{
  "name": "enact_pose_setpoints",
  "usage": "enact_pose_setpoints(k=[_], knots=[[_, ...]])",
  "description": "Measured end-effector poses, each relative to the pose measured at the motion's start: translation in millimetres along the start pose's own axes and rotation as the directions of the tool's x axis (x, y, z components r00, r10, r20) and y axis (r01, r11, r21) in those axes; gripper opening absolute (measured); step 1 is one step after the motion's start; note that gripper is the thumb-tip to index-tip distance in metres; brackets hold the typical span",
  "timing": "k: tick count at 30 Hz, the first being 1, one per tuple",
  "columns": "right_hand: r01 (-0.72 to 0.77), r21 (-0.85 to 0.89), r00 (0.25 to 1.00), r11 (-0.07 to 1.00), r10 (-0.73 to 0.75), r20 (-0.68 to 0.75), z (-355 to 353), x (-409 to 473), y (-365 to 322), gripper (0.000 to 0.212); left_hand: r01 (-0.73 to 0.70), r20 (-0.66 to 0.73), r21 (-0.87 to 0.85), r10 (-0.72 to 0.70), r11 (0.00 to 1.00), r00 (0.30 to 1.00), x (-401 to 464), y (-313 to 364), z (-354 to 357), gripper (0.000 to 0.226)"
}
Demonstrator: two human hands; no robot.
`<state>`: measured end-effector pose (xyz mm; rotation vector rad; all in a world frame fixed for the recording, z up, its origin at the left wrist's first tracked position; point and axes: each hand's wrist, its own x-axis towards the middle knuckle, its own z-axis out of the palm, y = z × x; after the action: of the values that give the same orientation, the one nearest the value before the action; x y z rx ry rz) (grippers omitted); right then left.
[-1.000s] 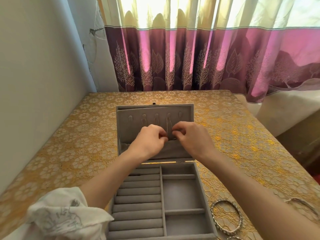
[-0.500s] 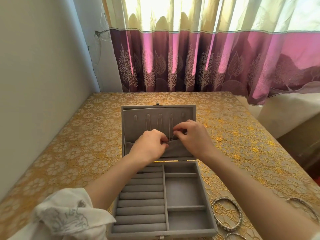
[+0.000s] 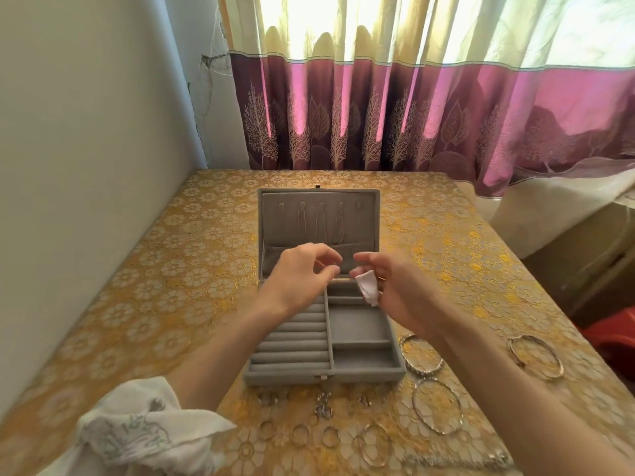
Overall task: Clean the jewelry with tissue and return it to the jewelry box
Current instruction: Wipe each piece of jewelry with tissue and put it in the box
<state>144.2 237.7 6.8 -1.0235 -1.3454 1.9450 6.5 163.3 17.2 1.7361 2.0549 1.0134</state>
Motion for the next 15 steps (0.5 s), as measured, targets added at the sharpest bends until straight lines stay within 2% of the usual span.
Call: enact_pose_setpoints(k=[3,5,9,13,15], knots=[[-0.032,0.074,0.995,0.997,0.025,0.099,3.9,-36.1,13.9,0.028,0.007,-0.007,-0.081,-0.007,0.997,1.0,-42.4,11.0,-1.3,0.015],[-0.029,0.05,0.991,0.998,0.022,0.133,6.2,-60.1,26.5,0.033,0.028,-0.024,-0.136,-0.031,0.99,0.999,-71.7,14.4,0.6,0.013],[0.013,-0.13,0.992,0.991,0.004,0.13,15.5,-99.8,61.0,0.042,0.13,0.027,-0.214,-0.127,0.968,0.992,-125.1,13.9,7.4,0.016],[0.127,-0.328,0.99,0.936,-0.099,0.101,25.4,-127.9,89.4,0.033,0.222,0.113,-0.25,-0.199,0.943,0.973,-159.2,4.7,12.1,0.017],[0.172,-0.354,0.985,0.919,-0.15,0.088,29.8,-137.8,96.4,0.029,0.248,0.128,-0.276,-0.22,0.929,0.967,-169.1,2.7,9.9,0.013]])
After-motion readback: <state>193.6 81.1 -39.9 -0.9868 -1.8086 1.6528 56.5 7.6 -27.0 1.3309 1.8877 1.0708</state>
